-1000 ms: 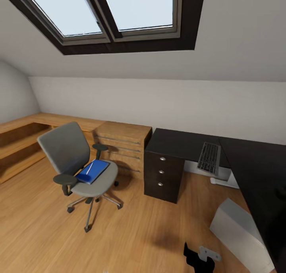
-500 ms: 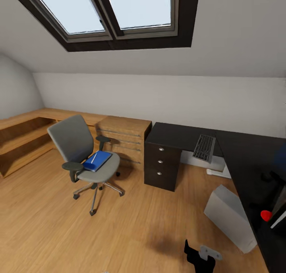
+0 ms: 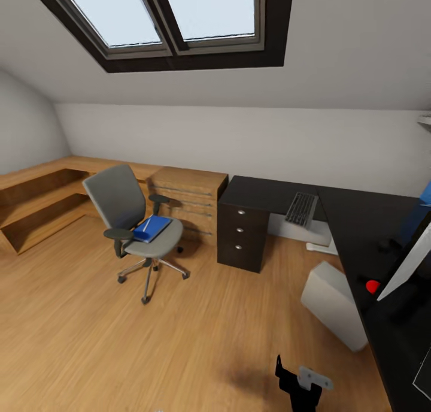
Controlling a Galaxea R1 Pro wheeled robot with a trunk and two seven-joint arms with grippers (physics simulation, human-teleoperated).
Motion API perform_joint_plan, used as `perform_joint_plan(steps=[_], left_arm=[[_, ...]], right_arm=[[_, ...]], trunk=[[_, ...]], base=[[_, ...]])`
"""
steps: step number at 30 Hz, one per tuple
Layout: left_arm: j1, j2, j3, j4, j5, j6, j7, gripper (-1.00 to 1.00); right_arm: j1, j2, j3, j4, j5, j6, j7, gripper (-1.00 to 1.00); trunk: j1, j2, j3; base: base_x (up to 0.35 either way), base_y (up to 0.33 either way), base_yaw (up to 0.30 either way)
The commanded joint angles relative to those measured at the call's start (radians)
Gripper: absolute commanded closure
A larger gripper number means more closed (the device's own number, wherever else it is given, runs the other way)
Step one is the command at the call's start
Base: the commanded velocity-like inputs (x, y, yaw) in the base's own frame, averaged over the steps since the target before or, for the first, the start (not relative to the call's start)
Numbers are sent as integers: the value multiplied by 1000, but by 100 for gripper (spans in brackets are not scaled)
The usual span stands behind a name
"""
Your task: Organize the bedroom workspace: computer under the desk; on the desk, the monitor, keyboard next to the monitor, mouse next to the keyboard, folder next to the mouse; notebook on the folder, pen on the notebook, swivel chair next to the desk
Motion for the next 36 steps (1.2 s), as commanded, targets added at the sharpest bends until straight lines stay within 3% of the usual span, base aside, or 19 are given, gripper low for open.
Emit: perform_joint_plan(steps=[1,6,13,25,36], left_arm=[[0,1,-4,0,10,-4,5,-100],[0,1,-4,0,10,-4,5,-100],[0,1,-4,0,10,-4,5,-100],[0,1,-4,0,10,-4,5,-100],[0,1,-4,0,10,-4,5,-100]], right_arm=[[0,3,4,2,4,-20,-10,-100],[18,12,4,2,26,-87,-11,-100],[27,13,3,2,32,-107,-10,-100],[34,17,8,-6,63,-135,-12,-100],[35,63,11,-73,73,-143,-18,-100]], trunk=[[-1,-1,-3],[-1,-1,-11],[-1,-1,-21],[-1,-1,-26],[-1,-1,-26]], base=[[-337,0,0],[-337,0,0],[-302,0,0],[-56,0,0],[-2,0,0]])
